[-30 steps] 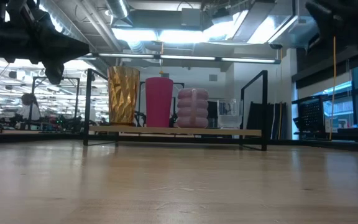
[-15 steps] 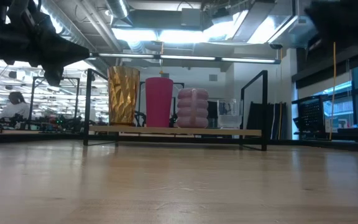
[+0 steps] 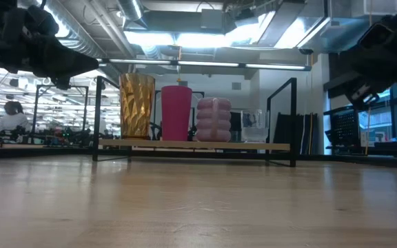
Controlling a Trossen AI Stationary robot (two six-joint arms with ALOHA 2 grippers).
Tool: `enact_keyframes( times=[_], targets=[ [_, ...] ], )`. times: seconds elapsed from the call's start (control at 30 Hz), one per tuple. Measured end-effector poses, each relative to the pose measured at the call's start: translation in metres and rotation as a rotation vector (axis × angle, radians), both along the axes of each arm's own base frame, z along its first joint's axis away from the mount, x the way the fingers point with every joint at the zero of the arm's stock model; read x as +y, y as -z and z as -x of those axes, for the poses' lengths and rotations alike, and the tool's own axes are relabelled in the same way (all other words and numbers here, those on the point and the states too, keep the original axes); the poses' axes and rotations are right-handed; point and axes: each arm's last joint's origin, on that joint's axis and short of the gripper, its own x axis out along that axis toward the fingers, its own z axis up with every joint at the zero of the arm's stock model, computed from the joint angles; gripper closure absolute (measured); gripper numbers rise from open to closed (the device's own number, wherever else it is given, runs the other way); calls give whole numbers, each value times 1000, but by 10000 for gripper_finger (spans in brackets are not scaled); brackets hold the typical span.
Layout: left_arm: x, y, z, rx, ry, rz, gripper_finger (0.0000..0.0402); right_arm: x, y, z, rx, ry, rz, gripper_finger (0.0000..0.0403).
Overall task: Stack small to large cups/mugs on shelf
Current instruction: Return to Home Position
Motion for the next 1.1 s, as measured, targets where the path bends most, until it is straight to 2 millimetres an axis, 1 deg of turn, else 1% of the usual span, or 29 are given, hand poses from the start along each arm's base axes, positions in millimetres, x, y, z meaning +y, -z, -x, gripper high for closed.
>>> enact_keyframes(
  times=[0.07, 0.17, 0.37, 1.1],
  targets=[
    [0, 0, 0, 2, 1, -2, 369, 0, 0, 0, 27, 6, -91, 336],
    [0, 0, 0, 1, 1, -2, 369, 0, 0, 0, 46, 13, -148, 336],
    [0, 0, 0, 1, 3, -2, 369, 0, 0, 0, 37, 10, -120, 336],
    [0, 0, 0, 1, 2, -2, 369, 0, -1, 0, 36, 10, -118, 336]
  ],
)
